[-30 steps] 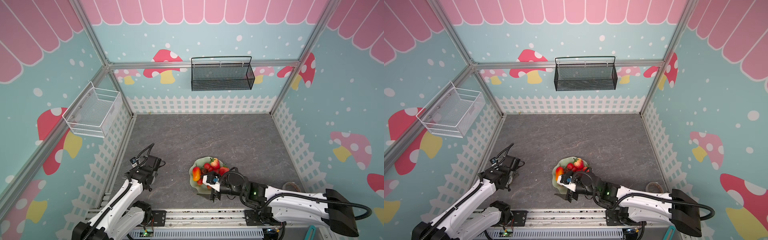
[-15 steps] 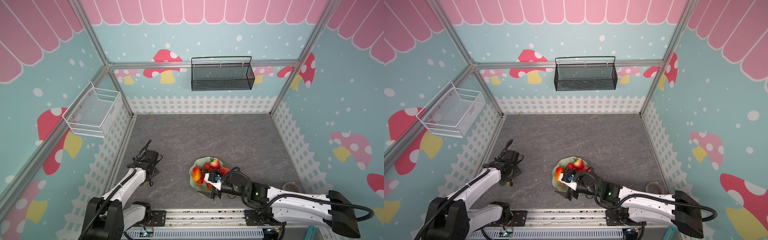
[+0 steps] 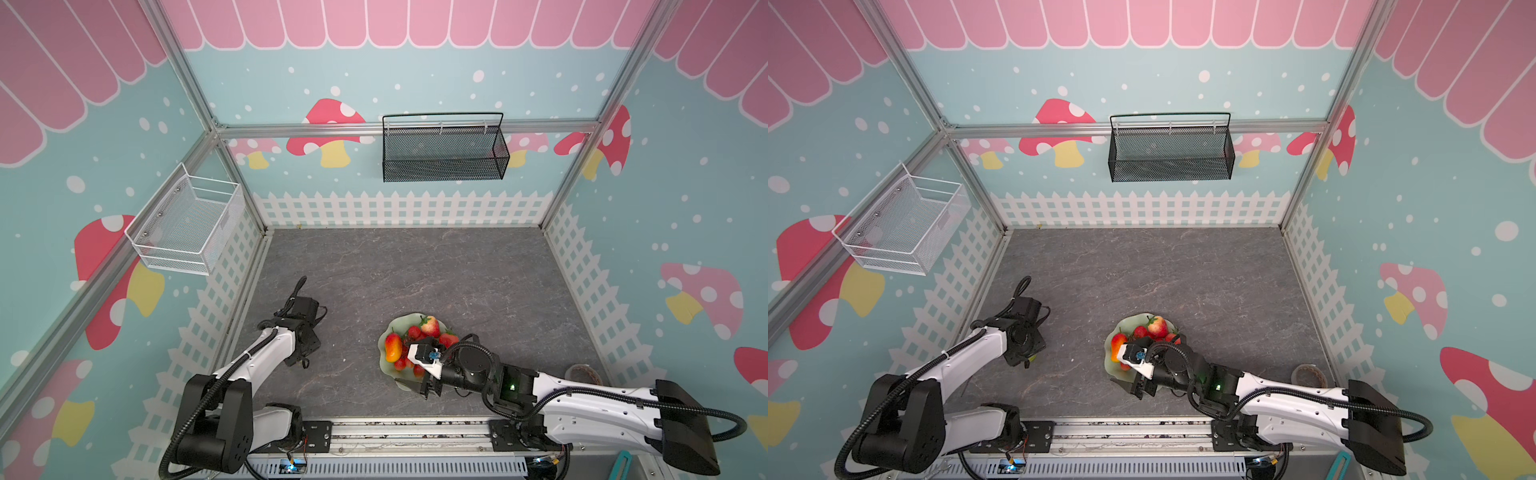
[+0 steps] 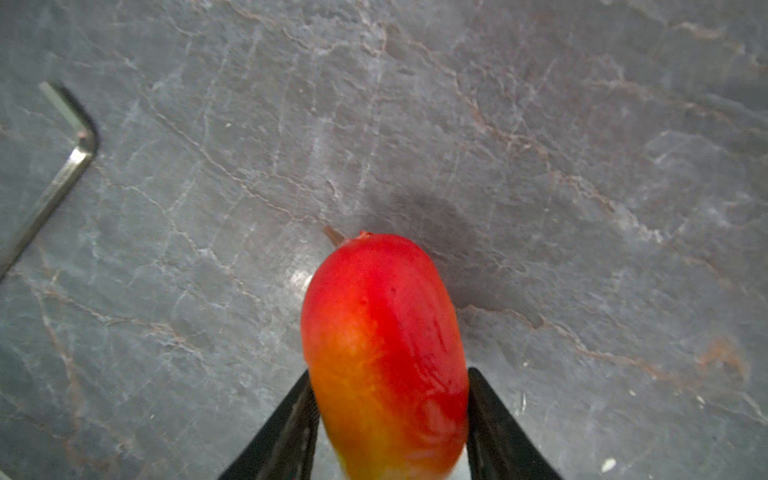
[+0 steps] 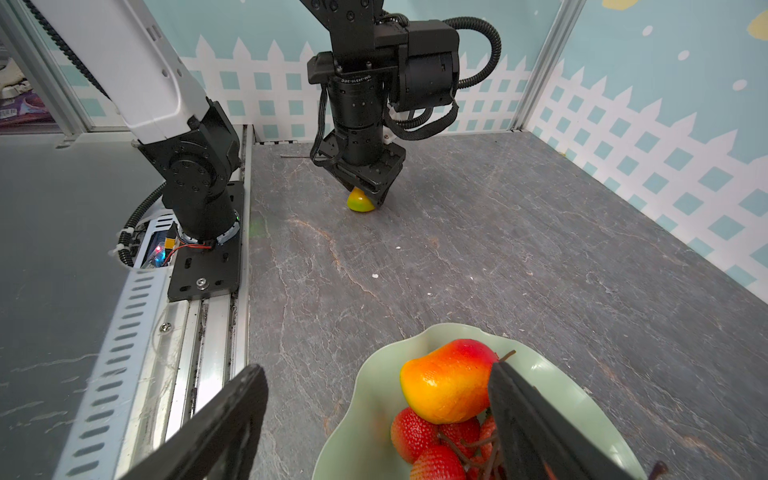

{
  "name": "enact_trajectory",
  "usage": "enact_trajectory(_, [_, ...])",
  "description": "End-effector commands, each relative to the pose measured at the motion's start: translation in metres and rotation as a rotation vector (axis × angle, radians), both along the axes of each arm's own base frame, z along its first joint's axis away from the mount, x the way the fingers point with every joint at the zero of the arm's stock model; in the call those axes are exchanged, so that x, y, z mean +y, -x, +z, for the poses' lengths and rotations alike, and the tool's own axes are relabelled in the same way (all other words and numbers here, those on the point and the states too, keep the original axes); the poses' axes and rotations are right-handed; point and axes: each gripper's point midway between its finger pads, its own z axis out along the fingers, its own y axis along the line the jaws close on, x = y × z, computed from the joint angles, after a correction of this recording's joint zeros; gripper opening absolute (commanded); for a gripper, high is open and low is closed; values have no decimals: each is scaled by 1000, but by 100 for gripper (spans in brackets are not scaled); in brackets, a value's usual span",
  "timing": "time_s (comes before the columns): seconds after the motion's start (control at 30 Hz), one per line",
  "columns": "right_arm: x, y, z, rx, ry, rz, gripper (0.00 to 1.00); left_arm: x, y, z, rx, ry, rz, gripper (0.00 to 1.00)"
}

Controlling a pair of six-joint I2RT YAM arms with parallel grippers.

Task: Place and organize the fake fruits in the fruit bowl
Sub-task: 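Release the mango and reach the left gripper to the second mango, then grasp the second mango with the left gripper and set it in the bowl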

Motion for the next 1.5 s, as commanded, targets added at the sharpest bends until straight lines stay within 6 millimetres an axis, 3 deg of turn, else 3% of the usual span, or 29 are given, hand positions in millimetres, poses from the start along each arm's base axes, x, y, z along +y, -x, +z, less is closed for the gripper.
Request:
enact_trajectory(0.0, [-4, -3, 1, -19, 3, -25, 87, -9, -16, 5, -58, 51, -23, 45])
enact_trajectory(0.17, [-17, -10, 7, -31, -28, -63, 87, -26, -25, 7, -117, 62, -88, 38])
enact_trajectory(0.3, [-35, -24, 14, -9, -49, -133, 88, -50, -31, 28, -198, 44, -181, 35])
enact_trajectory(0.4, [-55, -34, 9, 62, -51, -229, 88, -74, -30, 47, -281, 73, -228, 33])
enact_trajectory(0.6, [-86, -36, -17, 327, -42, -388, 89, -161, -5, 97, -464, 226, -404, 32])
enact_trajectory(0.67, [-89, -34, -29, 396, 1, -415, 88, -185, 7, 111, -512, 281, -437, 32])
enact_trajectory(0.8, [-82, -29, -35, 462, 7, -395, 87, -227, 31, 132, -596, 355, -502, 32])
enact_trajectory(0.97, [-87, -23, -36, 494, -28, -396, 86, -271, 53, 133, -617, 427, -551, 33])
enact_trajectory(1.17, [-98, -22, -27, 496, -66, -419, 87, -308, 60, 127, -662, 459, -555, 33])
enact_trajectory(1.33, [-99, -18, -29, 509, -64, -410, 86, -335, 63, 116, -623, 446, -585, 34])
enact_trajectory(1.47, [-103, -18, -29, 506, -62, -421, 86, -341, 66, 100, -575, 436, -588, 34])
